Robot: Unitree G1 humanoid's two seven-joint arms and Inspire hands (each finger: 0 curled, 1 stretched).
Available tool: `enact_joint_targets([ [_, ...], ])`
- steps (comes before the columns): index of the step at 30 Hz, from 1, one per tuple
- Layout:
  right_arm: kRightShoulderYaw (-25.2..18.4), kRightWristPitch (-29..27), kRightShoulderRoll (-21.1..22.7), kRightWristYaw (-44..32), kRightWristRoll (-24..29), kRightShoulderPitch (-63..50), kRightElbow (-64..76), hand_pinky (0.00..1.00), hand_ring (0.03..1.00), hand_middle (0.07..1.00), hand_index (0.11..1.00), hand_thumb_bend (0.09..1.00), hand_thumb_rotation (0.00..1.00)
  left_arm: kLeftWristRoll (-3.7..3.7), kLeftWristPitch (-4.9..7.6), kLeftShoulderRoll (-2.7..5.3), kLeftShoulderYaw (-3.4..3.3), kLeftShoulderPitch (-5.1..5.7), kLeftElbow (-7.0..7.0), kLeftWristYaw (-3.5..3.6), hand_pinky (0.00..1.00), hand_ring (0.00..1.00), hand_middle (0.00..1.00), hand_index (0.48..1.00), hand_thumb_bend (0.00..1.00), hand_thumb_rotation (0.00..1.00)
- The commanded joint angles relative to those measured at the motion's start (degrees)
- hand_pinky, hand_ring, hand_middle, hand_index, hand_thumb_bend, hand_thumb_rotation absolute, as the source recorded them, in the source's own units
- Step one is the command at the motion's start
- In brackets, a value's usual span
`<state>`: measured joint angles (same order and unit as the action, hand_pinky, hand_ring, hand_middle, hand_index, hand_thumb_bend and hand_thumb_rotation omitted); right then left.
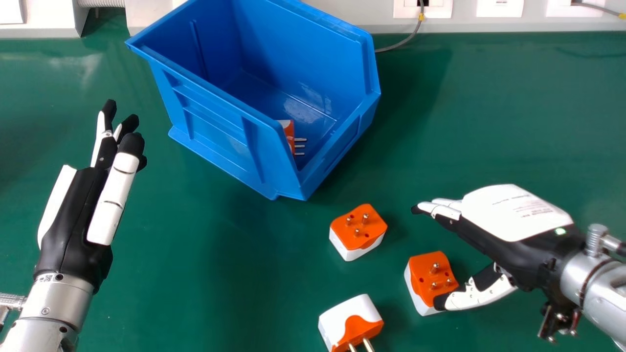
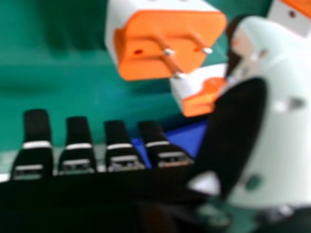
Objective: Pick all objects and put in blue box
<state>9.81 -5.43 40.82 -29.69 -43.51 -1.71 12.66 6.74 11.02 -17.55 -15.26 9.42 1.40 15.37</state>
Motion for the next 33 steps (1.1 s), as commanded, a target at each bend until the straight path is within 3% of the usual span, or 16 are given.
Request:
enact_joint_targets([
  [1, 0.81, 0.63, 0.25, -0.59, -0.65, 2.8, -1.35, 0.77, 0.877, 0.921, 0.915, 0.415, 0.45, 0.44, 0.9, -0.9, -0.66, -0.78, 0.65, 0.14, 0.94, 0.98, 1.0, 1.0, 0.62, 1.0],
  [11, 2.73, 2.9, 0.67, -1.66, -1.76, 5.93, -5.06, 0.79, 0.871, 0.916, 0.924, 0.384, 0.4, 0.47, 0.02, -1.17, -0.73, -1.22, 0.37, 0.0, 0.94, 0.98, 1.0, 1.0, 0.62, 1.0],
  [18, 3.67, 4.78, 2.4, -4.11, -5.53, 4.54, -2.21, 0.76, 0.847, 0.902, 0.918, 0.387, 0.41, 0.57, -0.8, -1.41, -0.68, -1.31, 1.14, -0.03, 0.94, 0.98, 1.0, 1.0, 0.62, 1.0],
  [26, 6.2, 6.86, 3.06, -10.06, -8.71, 5.58, -1.85, 0.72, 0.815, 0.88, 0.892, 0.398, 0.43, 0.69, -0.9, -1.73, -0.74, -2.21, 0.27, 0.09, 0.94, 0.98, 1.0, 1.0, 0.62, 1.0],
  [33, 7.89, 6.15, 3.35, -12.55, -9.42, 6.63, -2.35, 0.71, 0.803, 0.871, 0.881, 0.388, 0.42, 0.76, -0.94, -1.71, -0.81, -2.29, 0.45, 0.18, 0.94, 0.98, 1.0, 1.0, 0.62, 1.0],
])
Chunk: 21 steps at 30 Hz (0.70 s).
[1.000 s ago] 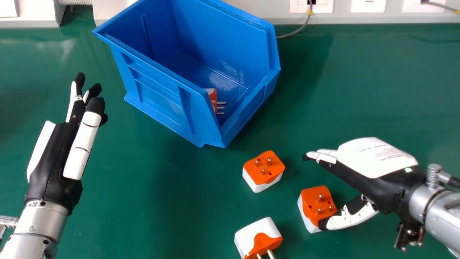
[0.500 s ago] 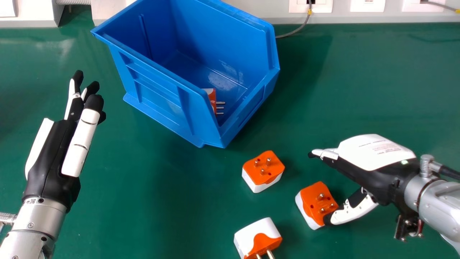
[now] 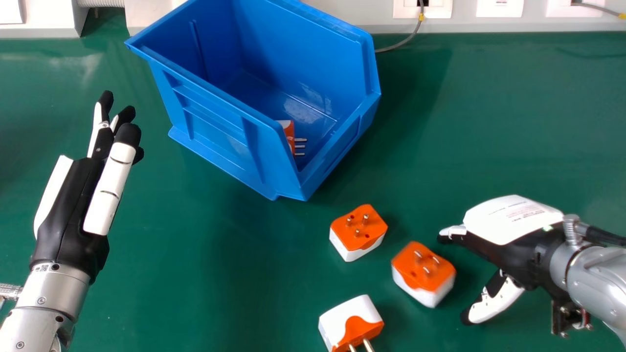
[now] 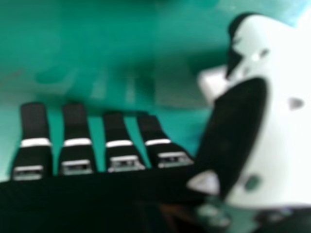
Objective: Pick all objects and put in blue box
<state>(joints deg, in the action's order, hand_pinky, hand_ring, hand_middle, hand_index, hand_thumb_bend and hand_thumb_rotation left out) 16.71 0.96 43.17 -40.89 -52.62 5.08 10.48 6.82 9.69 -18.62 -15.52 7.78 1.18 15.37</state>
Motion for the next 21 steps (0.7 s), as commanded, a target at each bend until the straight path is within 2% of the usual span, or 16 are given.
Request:
enact_joint_targets([
  [1, 1.09, -0.79, 1.27, -1.66, -0.02, -0.15, -0.12, 0.71, 0.804, 0.871, 0.88, 0.385, 0.41, 0.71, 0.4, -0.64, -0.56, -0.7, 0.61, 0.19, 0.94, 0.98, 0.99, 1.0, 0.62, 1.0],
  [9, 1.37, -1.99, 2.0, -2.46, 0.17, -0.06, 0.23, 0.76, 0.83, 0.877, 0.876, 0.378, 0.4, 0.81, 0.42, -0.75, -0.64, -1.01, 0.58, 0.32, 0.93, 0.98, 0.99, 1.0, 0.62, 1.0],
  [21, 1.79, -3.76, 3.41, -1.52, -0.48, 0.27, 0.27, 0.75, 0.826, 0.88, 0.851, 0.38, 0.4, 0.65, 0.49, -0.71, -0.69, -0.98, 0.76, 0.43, 0.92, 0.97, 0.99, 0.999, 0.62, 1.0],
])
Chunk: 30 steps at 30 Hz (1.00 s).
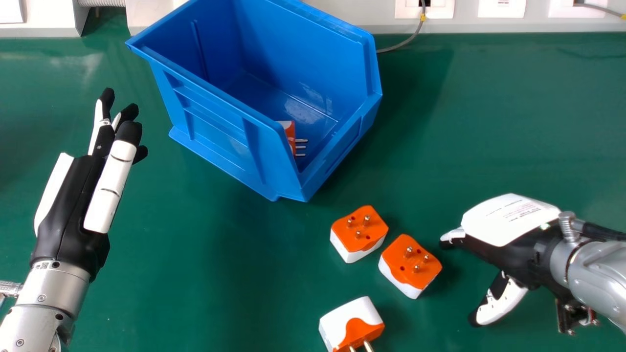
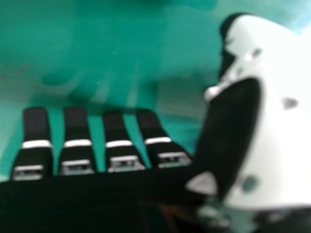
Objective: Pick all objects and put in blue box
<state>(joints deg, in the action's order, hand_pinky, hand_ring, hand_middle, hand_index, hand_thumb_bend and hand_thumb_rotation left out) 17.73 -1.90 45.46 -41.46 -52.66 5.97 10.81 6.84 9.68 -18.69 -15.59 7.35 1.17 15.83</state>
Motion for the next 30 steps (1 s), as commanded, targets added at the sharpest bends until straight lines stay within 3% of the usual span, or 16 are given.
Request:
enact_joint_targets([
  [1, 0.78, -0.87, 1.12, -0.88, -0.51, -0.46, -0.29, 0.74, 0.824, 0.88, 0.851, 0.38, 0.4, 0.65, 0.46, -0.65, -0.65, -0.55, 0.75, -0.01, 0.92, 0.97, 0.99, 0.999, 0.62, 1.0],
  [8, 0.2, 0.73, 0.95, -1.86, -1.37, 0.3, 0.69, 0.71, 0.803, 0.869, 0.857, 0.38, 0.4, 0.69, -0.05, -0.65, -0.65, -0.66, 1.03, 0.05, 0.92, 0.97, 0.99, 0.997, 0.62, 1.0],
  [15, -2.29, 5.33, -0.39, -0.8, -2.84, -2.19, 6.52, 0.69, 0.782, 0.85, 0.853, 0.4, 0.43, 0.44, 0.34, -0.75, -0.58, -1.18, 0.11, 0.14, 0.92, 0.97, 0.99, 0.996, 0.62, 1.0],
  [22, -4.73, 9.49, -3.27, 1.71, -3.83, -5.3, 12.71, 0.69, 0.795, 0.861, 0.857, 0.436, 0.47, 0.36, 0.24, -0.79, -0.54, -1.36, 0.03, 0.25, 0.92, 0.97, 0.99, 0.996, 0.61, 1.0],
  [30, -6.97, 8.03, -5.05, 6.47, -3.35, -6.83, 15.88, 0.74, 0.819, 0.875, 0.865, 0.509, 0.41, 0.36, 0.53, -0.75, -0.51, -2.07, -0.75, 0.31, 0.92, 0.97, 0.99, 0.995, 0.61, 1.0],
])
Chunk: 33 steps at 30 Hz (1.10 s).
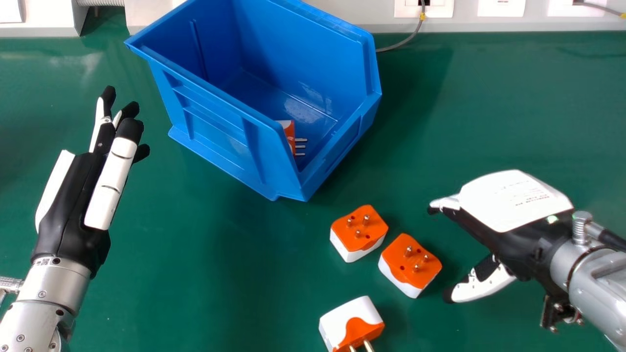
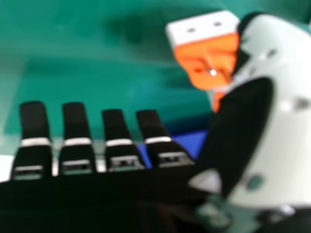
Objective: Pick all objects and put in blue box
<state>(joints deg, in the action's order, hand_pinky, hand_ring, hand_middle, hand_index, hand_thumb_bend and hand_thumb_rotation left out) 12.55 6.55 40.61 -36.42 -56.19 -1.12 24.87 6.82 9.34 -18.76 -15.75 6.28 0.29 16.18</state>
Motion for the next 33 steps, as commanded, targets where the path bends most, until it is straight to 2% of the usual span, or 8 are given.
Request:
enact_joint_targets([
  [1, -1.93, -0.51, -0.36, 1.62, 0.27, 0.31, 2.09, 0.74, 0.823, 0.877, 0.866, 0.515, 0.41, 0.34, 0.93, -0.67, -0.34, -1.08, 0.01, -0.06, 0.92, 0.97, 0.99, 0.995, 0.61, 1.0],
  [7, -2.03, -0.33, -1.6, 1.2, -0.05, -0.05, 4.02, 0.75, 0.836, 0.887, 0.868, 0.53, 0.37, 0.06, 1.26, -0.57, -0.14, -1.47, -0.49, -0.2, 0.92, 0.97, 0.99, 0.993, 0.62, 1.0],
  [12, -1.92, -1.03, -1.83, 0.4, 0.12, -1.2, 5.42, 0.76, 0.849, 0.895, 0.875, 0.534, 0.36, -0.25, 1.27, -0.44, 0.04, -1.42, -0.16, -0.48, 0.91, 0.97, 0.99, 0.992, 0.62, 1.0],
  [17, -1.64, -4.74, -0.12, 0.35, -0.2, -1.21, 4.94, 0.76, 0.852, 0.897, 0.878, 0.538, 0.37, -0.4, 1.22, -0.25, 0.31, -1.21, 0.4, -0.81, 0.91, 0.97, 0.99, 0.991, 0.63, 1.0],
  [23, -1.24, -9.05, 1.43, -0.12, -0.77, -0.77, 4.62, 0.73, 0.831, 0.882, 0.871, 0.558, 0.43, -0.81, 0.72, -0.14, 0.83, -0.83, 1.6, -1.63, 0.91, 0.97, 0.99, 0.989, 0.63, 1.0],
  [33, -1.13, -9.15, -0.09, -2.92, -1.43, -1.06, 6.02, 0.71, 0.811, 0.863, 0.844, 0.562, 0.45, -1.01, -0.35, -0.03, 1.59, -0.77, 2.64, -2.7, 0.92, 0.96, 0.99, 0.99, 0.63, 1.0],
])
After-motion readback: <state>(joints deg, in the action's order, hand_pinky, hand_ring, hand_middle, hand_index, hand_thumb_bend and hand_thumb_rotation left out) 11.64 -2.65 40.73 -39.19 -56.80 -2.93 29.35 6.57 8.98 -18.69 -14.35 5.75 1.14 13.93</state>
